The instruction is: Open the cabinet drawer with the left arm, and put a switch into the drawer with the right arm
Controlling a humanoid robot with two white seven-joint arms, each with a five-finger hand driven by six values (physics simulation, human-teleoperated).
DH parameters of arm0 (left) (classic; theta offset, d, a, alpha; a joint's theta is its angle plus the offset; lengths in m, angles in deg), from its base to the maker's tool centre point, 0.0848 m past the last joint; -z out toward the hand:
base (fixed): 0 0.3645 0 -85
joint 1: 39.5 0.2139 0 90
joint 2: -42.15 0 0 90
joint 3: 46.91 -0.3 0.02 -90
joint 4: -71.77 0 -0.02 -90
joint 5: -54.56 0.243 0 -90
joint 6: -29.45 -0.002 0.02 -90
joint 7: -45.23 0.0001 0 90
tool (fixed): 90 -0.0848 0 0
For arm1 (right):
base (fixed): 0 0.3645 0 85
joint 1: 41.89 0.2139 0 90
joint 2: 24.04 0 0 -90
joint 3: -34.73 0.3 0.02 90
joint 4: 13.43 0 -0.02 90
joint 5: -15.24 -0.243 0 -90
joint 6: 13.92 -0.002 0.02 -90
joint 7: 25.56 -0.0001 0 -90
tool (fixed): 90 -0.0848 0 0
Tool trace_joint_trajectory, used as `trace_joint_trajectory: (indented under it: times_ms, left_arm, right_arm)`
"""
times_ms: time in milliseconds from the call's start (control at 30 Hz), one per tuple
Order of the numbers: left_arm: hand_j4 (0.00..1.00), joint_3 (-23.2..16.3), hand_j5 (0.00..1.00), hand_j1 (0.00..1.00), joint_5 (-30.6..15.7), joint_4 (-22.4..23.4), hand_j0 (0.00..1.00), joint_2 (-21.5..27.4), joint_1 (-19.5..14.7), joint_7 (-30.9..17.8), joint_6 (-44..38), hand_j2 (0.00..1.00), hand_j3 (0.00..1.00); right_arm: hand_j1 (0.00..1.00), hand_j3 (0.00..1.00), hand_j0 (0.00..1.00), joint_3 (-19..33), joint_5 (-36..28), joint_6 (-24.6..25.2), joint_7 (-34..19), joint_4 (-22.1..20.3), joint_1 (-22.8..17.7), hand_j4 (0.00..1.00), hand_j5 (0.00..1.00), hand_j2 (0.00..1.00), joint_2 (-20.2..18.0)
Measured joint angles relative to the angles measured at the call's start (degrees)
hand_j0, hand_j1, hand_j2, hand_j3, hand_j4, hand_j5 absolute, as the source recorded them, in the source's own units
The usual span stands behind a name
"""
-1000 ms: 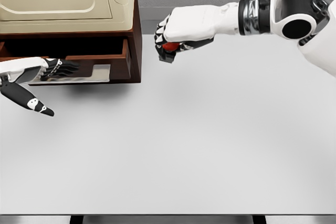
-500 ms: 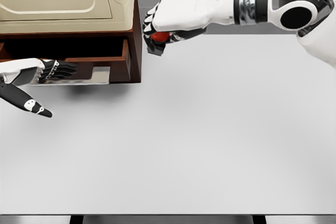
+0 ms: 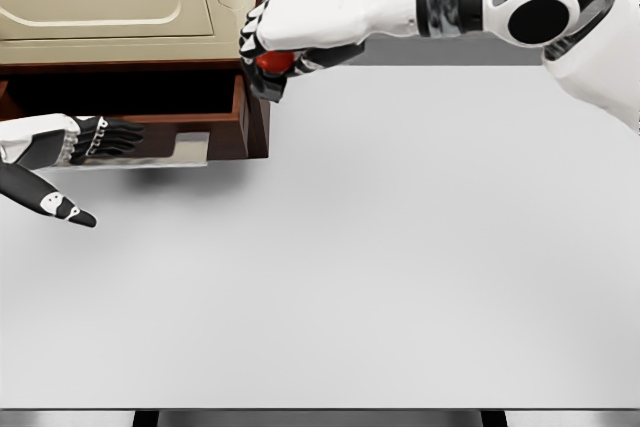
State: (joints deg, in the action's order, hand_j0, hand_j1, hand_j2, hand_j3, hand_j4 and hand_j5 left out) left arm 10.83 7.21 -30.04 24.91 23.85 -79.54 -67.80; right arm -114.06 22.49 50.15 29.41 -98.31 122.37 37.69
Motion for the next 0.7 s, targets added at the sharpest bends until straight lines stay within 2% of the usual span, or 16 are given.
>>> trace_joint_trajectory:
  times_ms: [400, 700]
  left_arm:
    - [1.00, 0.3, 1.00, 1.00, -1.7, -0.1, 1.00, 0.5, 0.6, -0.2, -0.2, 1.00, 1.00]
    - [1.00, 0.4, 1.00, 1.00, -1.7, 0.0, 1.00, 0.5, 0.7, -0.2, -0.2, 1.00, 1.00]
  right_arm:
    - [0.43, 0.43, 0.43, -1.3, -0.1, 3.5, 0.0, 0.7, 1.6, 0.43, 0.43, 0.43, 4.1]
    - [0.43, 0.43, 0.43, -2.1, -0.1, 4.0, 0.0, 4.3, 1.7, 0.43, 0.43, 0.43, 7.7]
